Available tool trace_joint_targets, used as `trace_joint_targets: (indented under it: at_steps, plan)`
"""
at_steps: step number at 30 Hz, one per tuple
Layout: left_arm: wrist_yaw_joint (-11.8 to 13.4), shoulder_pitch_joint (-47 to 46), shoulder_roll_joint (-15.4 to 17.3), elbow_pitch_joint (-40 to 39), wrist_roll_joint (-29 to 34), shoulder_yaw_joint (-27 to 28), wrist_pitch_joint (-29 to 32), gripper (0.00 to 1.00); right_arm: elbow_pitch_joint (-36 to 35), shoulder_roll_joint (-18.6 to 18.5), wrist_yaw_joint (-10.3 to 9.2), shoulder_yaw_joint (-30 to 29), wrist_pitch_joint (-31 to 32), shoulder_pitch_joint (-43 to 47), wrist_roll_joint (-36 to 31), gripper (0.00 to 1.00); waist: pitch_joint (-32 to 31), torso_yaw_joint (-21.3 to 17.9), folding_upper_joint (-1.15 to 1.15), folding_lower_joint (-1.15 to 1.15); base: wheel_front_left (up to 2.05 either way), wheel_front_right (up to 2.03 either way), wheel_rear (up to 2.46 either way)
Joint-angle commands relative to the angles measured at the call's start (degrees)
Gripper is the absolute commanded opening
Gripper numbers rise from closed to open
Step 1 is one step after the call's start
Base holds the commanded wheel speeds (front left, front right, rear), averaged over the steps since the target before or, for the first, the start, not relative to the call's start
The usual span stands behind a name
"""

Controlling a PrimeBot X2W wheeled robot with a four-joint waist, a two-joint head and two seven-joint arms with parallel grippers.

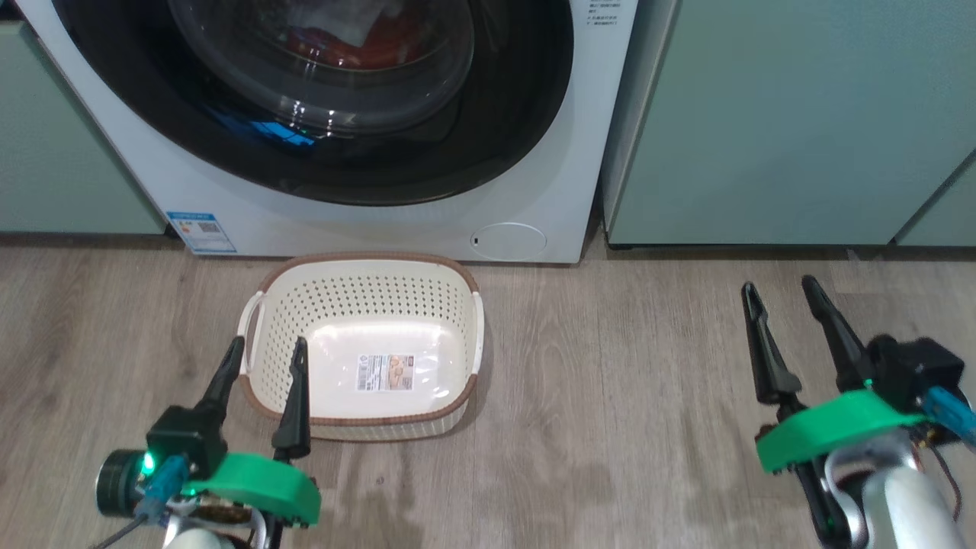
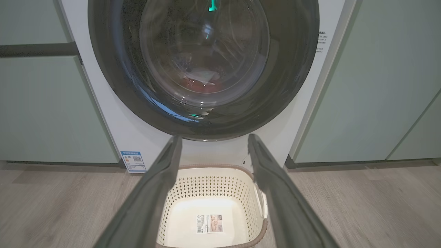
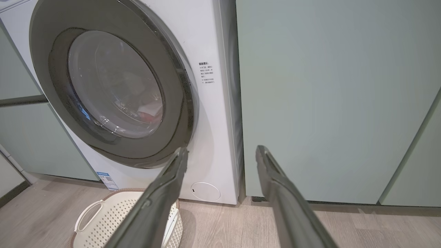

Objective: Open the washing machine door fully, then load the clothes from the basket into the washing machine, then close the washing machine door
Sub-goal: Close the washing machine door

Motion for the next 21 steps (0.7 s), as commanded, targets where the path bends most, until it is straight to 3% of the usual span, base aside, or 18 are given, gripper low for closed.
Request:
trace_joint_targets:
  at_steps: [1,21]
  plan:
    - [0.61,-0.86,1.03,-2.28,-0.29,1.73,0.25,1.00,-3.64,0.12,-0.01,0.99,0.63,0.46,0.49,1.00,-0.54,-0.16,0.00,0.00,0.00,0.00,0.00]
    - [1.50,1.64,2.21,-3.76,-0.80,1.30,1.16,1.00,-9.83,0.13,-0.01,-0.35,3.20,6.66,1.34,1.00,-2.13,-0.71,0.00,0.00,0.00,0.00,0.00]
